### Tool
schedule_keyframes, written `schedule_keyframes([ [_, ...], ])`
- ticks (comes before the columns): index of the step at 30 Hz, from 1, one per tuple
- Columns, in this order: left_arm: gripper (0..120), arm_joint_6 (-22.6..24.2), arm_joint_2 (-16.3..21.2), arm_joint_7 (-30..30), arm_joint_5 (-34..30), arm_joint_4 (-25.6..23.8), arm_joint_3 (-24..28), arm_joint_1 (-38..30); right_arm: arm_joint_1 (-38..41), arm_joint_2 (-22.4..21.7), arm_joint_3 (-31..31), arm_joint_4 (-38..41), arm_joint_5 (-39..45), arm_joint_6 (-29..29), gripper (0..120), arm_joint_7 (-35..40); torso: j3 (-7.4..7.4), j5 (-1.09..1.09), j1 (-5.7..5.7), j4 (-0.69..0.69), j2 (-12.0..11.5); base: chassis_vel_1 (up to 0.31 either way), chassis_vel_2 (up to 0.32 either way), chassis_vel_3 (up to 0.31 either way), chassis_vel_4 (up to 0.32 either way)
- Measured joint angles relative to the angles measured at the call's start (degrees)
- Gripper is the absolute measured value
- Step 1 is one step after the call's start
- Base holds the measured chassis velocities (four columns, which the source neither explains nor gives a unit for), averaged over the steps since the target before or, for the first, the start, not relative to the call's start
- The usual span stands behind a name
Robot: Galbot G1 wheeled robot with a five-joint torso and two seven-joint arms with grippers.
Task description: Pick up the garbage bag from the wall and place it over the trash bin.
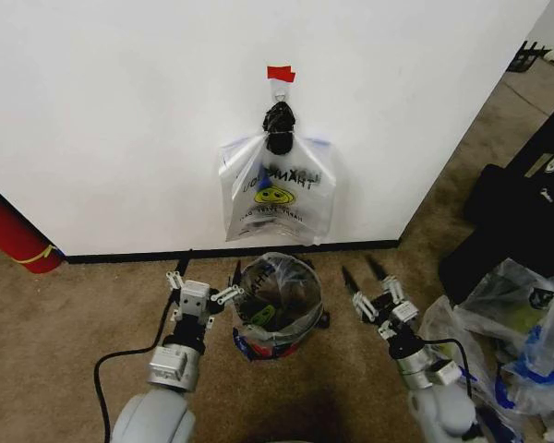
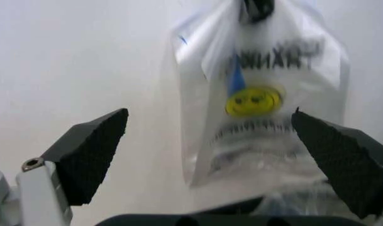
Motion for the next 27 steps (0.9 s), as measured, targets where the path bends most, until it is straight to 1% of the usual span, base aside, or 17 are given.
schedule_keyframes([
  [1, 100, -0.87, -0.03, 0.89, -1.36, 0.19, -0.8, -0.36, -1.04, 1.04, 0.02, 1.88, -3.19, -1.47, 81, 3.49, 0.0, 0.0, 0.0, 0.02, 0.0, 0.0, 0.0, 0.0, 0.0],
  [2, 100, -1.22, 0.05, 1.66, -2.77, 0.2, -1.5, -0.77, -2.1, 1.93, -0.07, 3.85, -5.73, -3.56, 86, 6.41, 0.01, 0.01, 0.0, 0.01, 0.0, 0.0, 0.0, 0.0, 0.0],
  [3, 100, -1.22, 0.05, 1.66, -2.77, 0.2, -1.5, -0.77, -2.1, 1.93, -0.07, 3.85, -5.73, -3.56, 86, 6.41, 0.01, 0.01, 0.0, 0.01, 0.0, 0.0, 0.0, 0.0, 0.0],
  [4, 100, -1.25, 0.08, 2.1, -3.62, 0.07, -1.85, -1.11, -2.97, 2.45, -0.21, 5.34, -6.9, -5.59, 89, 8.15, 0.01, 0.0, 0.0, 0.03, 0.0, 0.0, 0.0, 0.0, 0.0],
  [6, 100, -1.16, 0.03, 3.21, -5.46, -0.52, -2.58, -2.44, -5.18, 3.77, -1.12, 8.92, -8.65, -10.67, 96, 11.7, 0.01, 0.0, 0.0, 0.01, 0.0, 0.0, 0.0, 0.0, 0.0],
  [8, 100, -1.01, -0.09, 3.7, -6.22, -0.6, -2.77, -3.44, -6.64, 4.94, -1.56, 10.78, -9.93, -12.92, 100, 13.29, 0.01, 0.0, 0.0, 0.01, 0.0, 0.0, 0.0, 0.0, 0.0],
  [10, 100, -1.0, -0.04, 3.79, -6.44, -0.5, -2.78, -3.66, -7.24, 5.33, -1.62, 11.24, -10.53, -13.29, 100, 13.49, 0.01, 0.0, 0.01, 0.01, 0.0, 0.0, 0.0, 0.0, 0.0],
  [13, 100, -1.51, 0.9, 3.84, -7.01, 1.38, -3.13, -3.57, -9.68, 5.73, -1.71, 12.82, -12.39, -13.91, 100, 13.72, 0.01, 0.0, 0.01, 0.01, 0.0, 0.0, 0.0, 0.0, 0.0],
  [18, 100, -1.76, 1.53, 3.79, -8.29, 3.03, -3.92, -3.53, -10.76, 5.72, -1.7, 13.18, -13.13, -14.86, 100, 15.01, 0.01, 0.02, 0.01, 0.02, 0.0, 0.0, 0.0, 0.0, 0.0],
  [21, 100, -1.25, 2.11, 3.74, -8.67, 4.45, -4.28, -4.79, -11.25, 5.65, -1.45, 13.27, -13.14, -15.33, 100, 15.22, 0.01, 0.02, 0.01, 0.01, 0.0, 0.0, 0.0, 0.0, 0.0],
  [27, 100, -0.36, 2.84, 3.75, -10.26, 4.37, -4.84, -5.39, -11.13, 5.59, -1.04, 13.1, -13.29, -14.61, 100, 14.74, 0.01, 0.02, 0.01, 0.02, 0.0, 0.0, 0.0, 0.0, 0.0],
])
